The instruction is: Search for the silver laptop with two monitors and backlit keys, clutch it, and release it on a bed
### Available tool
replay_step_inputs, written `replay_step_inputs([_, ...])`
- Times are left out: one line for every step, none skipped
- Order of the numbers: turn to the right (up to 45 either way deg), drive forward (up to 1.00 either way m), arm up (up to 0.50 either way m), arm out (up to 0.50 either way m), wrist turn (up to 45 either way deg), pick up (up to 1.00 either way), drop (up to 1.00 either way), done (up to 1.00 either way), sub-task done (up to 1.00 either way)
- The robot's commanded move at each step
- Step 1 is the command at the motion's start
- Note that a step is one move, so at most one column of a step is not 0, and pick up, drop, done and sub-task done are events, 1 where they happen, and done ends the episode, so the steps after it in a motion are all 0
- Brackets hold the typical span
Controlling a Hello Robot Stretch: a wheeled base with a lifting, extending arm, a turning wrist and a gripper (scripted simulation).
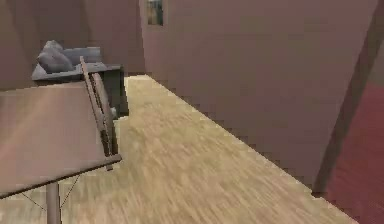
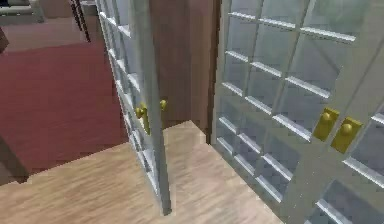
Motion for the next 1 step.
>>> replay_step_inputs([33.0, 0.00, 0.00, 0.00, 0.0, 0.00, 0.00, 0.00, 0.00])
